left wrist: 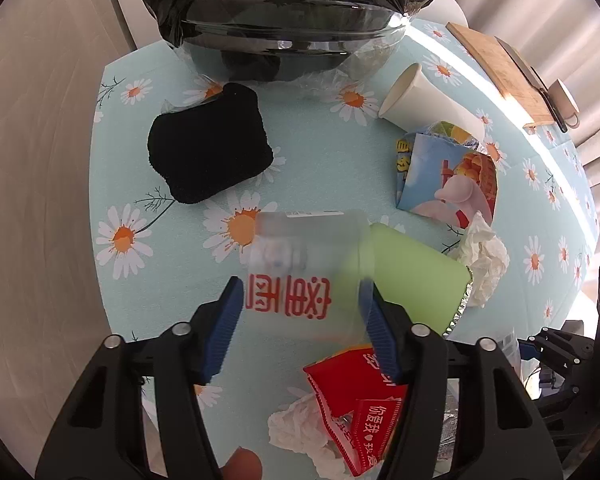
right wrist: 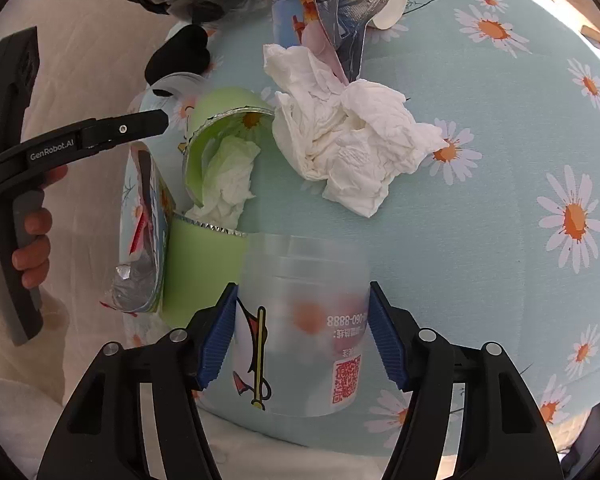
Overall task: Collect trash
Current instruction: 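Grasp a clear plastic cup with the right tool while the left tool grasps another, then carry both clear cups over the black bin and open both tools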
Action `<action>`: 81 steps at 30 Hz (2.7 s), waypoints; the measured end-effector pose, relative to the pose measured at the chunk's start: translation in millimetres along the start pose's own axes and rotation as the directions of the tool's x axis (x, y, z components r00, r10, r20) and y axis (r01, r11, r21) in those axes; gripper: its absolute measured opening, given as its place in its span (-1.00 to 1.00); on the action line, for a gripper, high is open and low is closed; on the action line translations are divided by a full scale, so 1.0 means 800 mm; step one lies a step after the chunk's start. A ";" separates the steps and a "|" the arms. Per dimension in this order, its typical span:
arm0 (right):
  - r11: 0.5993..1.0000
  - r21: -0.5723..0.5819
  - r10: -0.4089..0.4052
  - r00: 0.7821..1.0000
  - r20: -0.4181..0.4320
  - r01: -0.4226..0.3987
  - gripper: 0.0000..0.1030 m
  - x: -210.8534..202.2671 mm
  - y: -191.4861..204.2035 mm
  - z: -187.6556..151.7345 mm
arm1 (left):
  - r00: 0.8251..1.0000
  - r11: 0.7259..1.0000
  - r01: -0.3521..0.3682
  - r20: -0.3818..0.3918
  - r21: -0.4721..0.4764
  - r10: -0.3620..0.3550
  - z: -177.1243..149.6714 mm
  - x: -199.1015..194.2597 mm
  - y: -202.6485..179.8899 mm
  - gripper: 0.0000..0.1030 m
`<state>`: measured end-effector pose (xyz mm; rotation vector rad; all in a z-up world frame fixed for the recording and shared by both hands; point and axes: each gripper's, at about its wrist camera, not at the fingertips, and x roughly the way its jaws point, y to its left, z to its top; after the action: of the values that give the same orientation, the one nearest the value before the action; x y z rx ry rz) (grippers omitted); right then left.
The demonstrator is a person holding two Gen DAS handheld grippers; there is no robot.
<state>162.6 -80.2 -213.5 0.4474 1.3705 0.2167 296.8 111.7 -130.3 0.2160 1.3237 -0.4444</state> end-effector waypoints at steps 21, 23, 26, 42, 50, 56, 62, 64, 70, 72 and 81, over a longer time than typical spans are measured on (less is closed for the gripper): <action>0.991 -0.086 -0.082 0.980 0.181 0.098 0.06 -0.089 0.015 -0.010 | 0.984 0.988 -0.140 0.121 0.058 0.132 -0.023 -0.061 0.024 0.08; 0.990 -0.087 -0.090 0.977 0.193 0.108 0.06 -0.099 0.012 -0.012 | 0.986 0.991 -0.121 0.124 0.054 0.113 -0.024 -0.066 0.031 0.08; 0.992 -0.069 -0.086 0.975 0.203 0.102 0.06 -0.108 0.008 -0.017 | 0.989 0.995 -0.089 0.123 0.048 0.082 -0.024 -0.074 0.038 0.08; 0.958 -0.272 -0.019 0.969 0.245 0.087 0.06 -0.148 -0.017 0.039 | 0.974 0.980 -0.164 0.140 -0.114 0.179 -0.036 -0.129 0.022 0.07; 0.900 -0.434 0.049 0.979 0.198 0.043 0.06 -0.172 -0.043 0.083 | 0.959 0.933 -0.213 0.119 -0.292 0.256 -0.048 -0.158 -0.008 0.07; 0.846 -0.532 0.075 0.982 0.175 0.031 0.06 -0.197 -0.066 0.104 | 0.941 0.885 -0.254 0.111 -0.391 0.319 -0.051 -0.169 -0.035 0.07; 0.822 -0.566 0.063 0.978 0.197 0.061 0.06 -0.225 -0.090 0.120 | 0.929 0.868 -0.282 0.109 -0.408 0.353 -0.038 -0.176 -0.055 0.07; 0.826 -0.559 0.061 0.975 0.214 0.071 0.06 -0.234 -0.096 0.125 | 0.925 0.864 -0.292 0.107 -0.409 0.364 -0.032 -0.178 -0.055 0.07; 0.833 -0.543 0.055 0.962 0.268 0.104 0.06 -0.261 -0.097 0.143 | 0.920 0.879 -0.280 0.153 -0.387 0.361 0.001 -0.195 -0.047 0.07; 0.831 -0.543 0.052 0.953 0.299 0.125 0.06 -0.270 -0.089 0.151 | 0.916 0.890 -0.276 0.183 -0.362 0.358 0.017 -0.202 -0.044 0.07; 0.805 -0.577 0.092 0.931 0.353 0.139 0.07 -0.289 -0.028 0.227 | 0.919 0.941 -0.204 0.278 -0.270 0.279 0.086 -0.219 -0.032 0.07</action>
<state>291.8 -226.4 7.4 -0.0663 0.8703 0.5016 315.8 94.5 57.9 0.1034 1.0092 -0.1000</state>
